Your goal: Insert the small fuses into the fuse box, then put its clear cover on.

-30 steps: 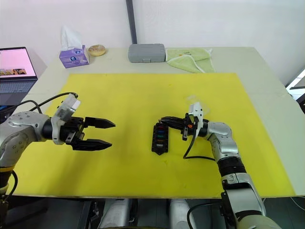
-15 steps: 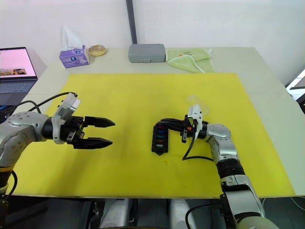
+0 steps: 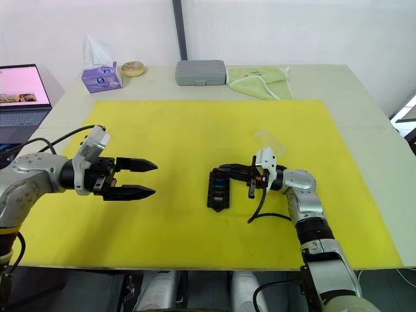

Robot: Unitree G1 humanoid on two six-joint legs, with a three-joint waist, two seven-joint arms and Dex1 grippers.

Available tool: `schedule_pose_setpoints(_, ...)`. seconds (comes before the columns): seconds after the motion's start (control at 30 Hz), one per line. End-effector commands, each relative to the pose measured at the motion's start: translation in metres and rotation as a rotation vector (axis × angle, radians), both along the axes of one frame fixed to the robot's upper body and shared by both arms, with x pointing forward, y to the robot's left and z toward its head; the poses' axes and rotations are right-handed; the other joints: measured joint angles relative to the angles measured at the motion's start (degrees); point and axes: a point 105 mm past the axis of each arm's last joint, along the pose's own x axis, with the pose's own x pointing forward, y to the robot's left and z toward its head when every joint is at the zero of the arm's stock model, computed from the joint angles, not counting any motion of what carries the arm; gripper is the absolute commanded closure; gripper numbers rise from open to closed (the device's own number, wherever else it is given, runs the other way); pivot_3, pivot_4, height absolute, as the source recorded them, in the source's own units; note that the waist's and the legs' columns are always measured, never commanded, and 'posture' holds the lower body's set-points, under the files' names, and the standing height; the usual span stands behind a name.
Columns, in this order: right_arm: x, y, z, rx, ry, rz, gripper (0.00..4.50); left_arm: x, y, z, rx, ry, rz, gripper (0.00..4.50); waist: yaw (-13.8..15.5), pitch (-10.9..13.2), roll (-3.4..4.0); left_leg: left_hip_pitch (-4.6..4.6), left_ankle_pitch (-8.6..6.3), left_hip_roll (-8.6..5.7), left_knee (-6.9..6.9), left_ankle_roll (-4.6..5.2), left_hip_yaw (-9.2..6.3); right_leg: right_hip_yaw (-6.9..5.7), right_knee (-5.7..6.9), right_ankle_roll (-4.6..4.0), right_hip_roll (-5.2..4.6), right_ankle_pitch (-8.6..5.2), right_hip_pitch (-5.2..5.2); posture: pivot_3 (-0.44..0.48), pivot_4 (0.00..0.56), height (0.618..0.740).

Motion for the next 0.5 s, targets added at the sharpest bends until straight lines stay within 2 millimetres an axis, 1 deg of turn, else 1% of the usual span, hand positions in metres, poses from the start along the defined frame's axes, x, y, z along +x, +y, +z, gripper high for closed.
schedule_pose_setpoints(0.03, -0.0011, -0.0034, -0.0138, -0.034, 0.052, -0.015, 4.5, 0.0019, 0.0016, 0.0143, -0.022, -0.056, 0.012, 0.32, -0.01, 0.0, -0.01, 0.0, 0.0, 0.0, 0.0, 0.0, 0.0, 0.0, 0.0, 0.0, 0.0, 0.0, 0.0, 0.0, 0.15, 0.74)
schedule_pose_setpoints(0.23, 0.0026, -0.0045, -0.0129, -0.024, 0.082, -0.031, 4.5, 0.0043, 0.0015, 0.0149, -0.029, -0.059, 0.028, 0.32, -0.01, -0.01, 0.0, 0.05, 0.0, 0.0, 0.01, 0.0, -0.01, 0.0, 0.0, 0.0, 0.0, 0.0, 0.06, 0.0, 0.15, 0.74)
schedule_pose_setpoints(0.5, 0.0035, -0.0043, -0.009, -0.013, 0.079, -0.031, 4.5, 0.0068, 0.0021, 0.015, -0.038, -0.062, 0.047, 0.32, -0.03, -0.02, 0.0, 0.06, 0.0, 0.0, 0.02, 0.0, 0.0, 0.0, 0.02, 0.0, 0.0, 0.0, 0.06, 0.0, 0.15, 0.74)
